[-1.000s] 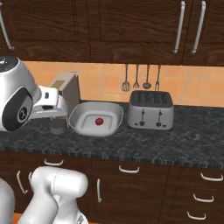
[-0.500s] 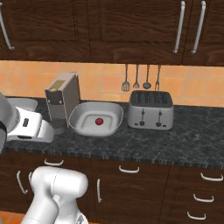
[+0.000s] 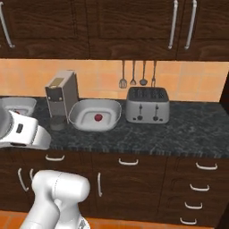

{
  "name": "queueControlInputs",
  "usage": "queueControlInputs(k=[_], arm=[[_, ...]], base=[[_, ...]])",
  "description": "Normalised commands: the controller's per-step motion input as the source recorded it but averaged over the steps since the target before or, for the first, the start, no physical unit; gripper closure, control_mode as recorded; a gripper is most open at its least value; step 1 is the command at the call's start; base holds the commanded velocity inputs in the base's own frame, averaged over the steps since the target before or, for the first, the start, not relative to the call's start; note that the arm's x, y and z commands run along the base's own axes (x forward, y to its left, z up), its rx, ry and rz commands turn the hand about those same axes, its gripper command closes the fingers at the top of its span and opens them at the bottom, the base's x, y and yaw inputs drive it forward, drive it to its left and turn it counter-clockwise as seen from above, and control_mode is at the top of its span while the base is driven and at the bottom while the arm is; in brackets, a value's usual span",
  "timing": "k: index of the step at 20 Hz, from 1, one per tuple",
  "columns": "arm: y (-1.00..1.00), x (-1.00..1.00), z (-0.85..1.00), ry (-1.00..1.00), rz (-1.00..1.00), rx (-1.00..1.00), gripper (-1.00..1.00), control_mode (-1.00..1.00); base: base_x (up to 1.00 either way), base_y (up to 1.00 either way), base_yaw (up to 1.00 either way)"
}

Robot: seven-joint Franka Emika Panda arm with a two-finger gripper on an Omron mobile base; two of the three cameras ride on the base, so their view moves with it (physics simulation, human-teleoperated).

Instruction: Place one tomato and one fish in each tupperware on the nearby counter, to pack two identical lunches.

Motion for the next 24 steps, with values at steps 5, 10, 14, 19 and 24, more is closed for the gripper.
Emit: queueControlInputs(k=[5, 10, 14, 19, 24], arm=[[0.00, 0.00, 0.00, 0.00, 0.00, 0.00, -1.00, 1.00], [0.00, 0.00, 0.00, 0.00, 0.00, 0.00, -1.00, 1.00], [0.00, 0.00, 0.00, 0.00, 0.00, 0.00, -1.00, 1.00], [0.00, 0.00, 0.00, 0.00, 0.00, 0.00, -1.00, 1.00], [0.00, 0.00, 0.00, 0.00, 0.00, 0.00, -1.00, 1.00]], base=[[0.14, -0.96, -0.01], [-0.26, -1.00, 0.17], [-0.45, -0.99, 0.19], [-0.03, -0.98, 0.13], [-0.16, -1.00, 0.11]])
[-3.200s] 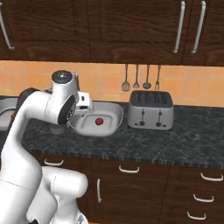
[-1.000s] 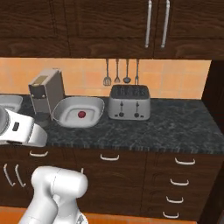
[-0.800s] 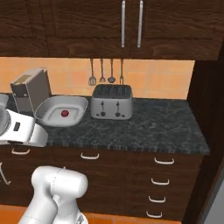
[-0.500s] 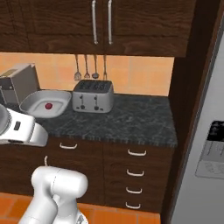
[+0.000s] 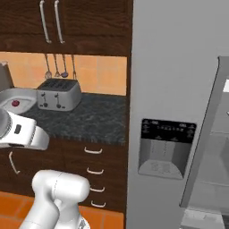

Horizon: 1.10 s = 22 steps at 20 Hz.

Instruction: Place one tomato and one fish in each tupperware on the nearby counter, to pack two identical lunches.

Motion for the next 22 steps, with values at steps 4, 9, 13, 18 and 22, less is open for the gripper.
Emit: queueControlInputs(k=[4, 9, 13, 18, 22], arm=[[0.00, 0.00, 0.00, 0.00, 0.00, 0.00, -1.00, 1.00], [0.00, 0.00, 0.00, 0.00, 0.00, 0.00, -1.00, 1.00], [0.00, 0.00, 0.00, 0.00, 0.00, 0.00, -1.00, 1.00], [0.00, 0.00, 0.00, 0.00, 0.00, 0.00, -1.00, 1.00], [0.00, 0.00, 0.00, 0.00, 0.00, 0.00, -1.00, 1.00]], base=[[-0.14, -0.96, 0.03], [-0.08, -0.80, 0.00], [0.00, -0.66, 0.00], [0.00, -0.70, 0.00], [0.00, -0.74, 0.00]])
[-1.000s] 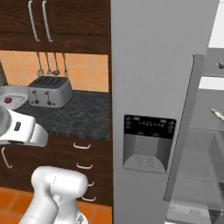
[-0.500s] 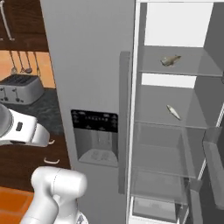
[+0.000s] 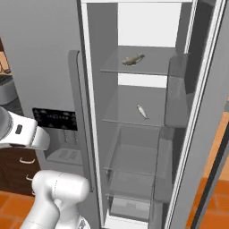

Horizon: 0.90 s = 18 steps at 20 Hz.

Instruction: Place one tomato and one fish in each tupperware on the nearby counter, to pack two identical lunches.

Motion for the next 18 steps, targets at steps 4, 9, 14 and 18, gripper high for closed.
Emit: queueControlInputs(k=[4, 9, 14, 18], arm=[[0.00, 0.00, 0.00, 0.00, 0.00, 0.00, -1.00, 1.00], [0.00, 0.00, 0.00, 0.00, 0.00, 0.00, -1.00, 1.00], [0.00, 0.00, 0.00, 0.00, 0.00, 0.00, -1.00, 1.00], [0.00, 0.00, 0.00, 0.00, 0.00, 0.00, -1.00, 1.00]], base=[[0.27, -0.41, 0.03], [0.19, -0.04, 0.06], [0.37, -0.38, 0.01], [0.16, -0.14, 0.00]])
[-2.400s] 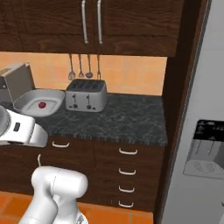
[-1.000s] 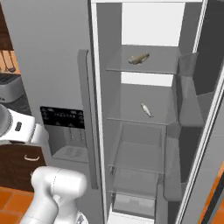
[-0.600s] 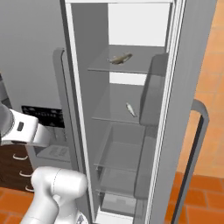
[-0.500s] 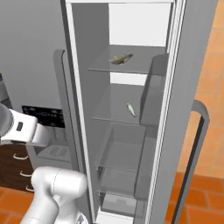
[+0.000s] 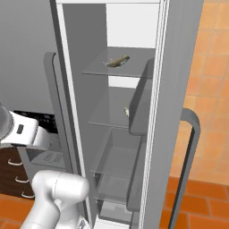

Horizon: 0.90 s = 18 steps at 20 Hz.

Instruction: Place one tomato and one fish in each tupperware on the nearby counter, to pack two identical lunches.

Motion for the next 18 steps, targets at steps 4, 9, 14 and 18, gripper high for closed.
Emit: queueControlInputs(k=[4, 9, 14, 18], arm=[[-0.19, 0.34, -0.17, 0.00, 0.00, 0.01, -1.00, -1.00], [-0.32, 0.95, -0.11, -0.01, 0.00, 0.01, -1.00, -1.00], [-0.41, 0.83, 0.31, -0.01, -0.01, 0.08, -1.00, -1.00], [-0.16, 0.52, 0.94, -0.06, -0.11, 0.00, -1.00, -1.00]], base=[[0.00, 0.00, 0.00], [0.00, 0.00, 0.00], [0.00, 0.00, 0.00], [0.00, 0.00, 0.00]])
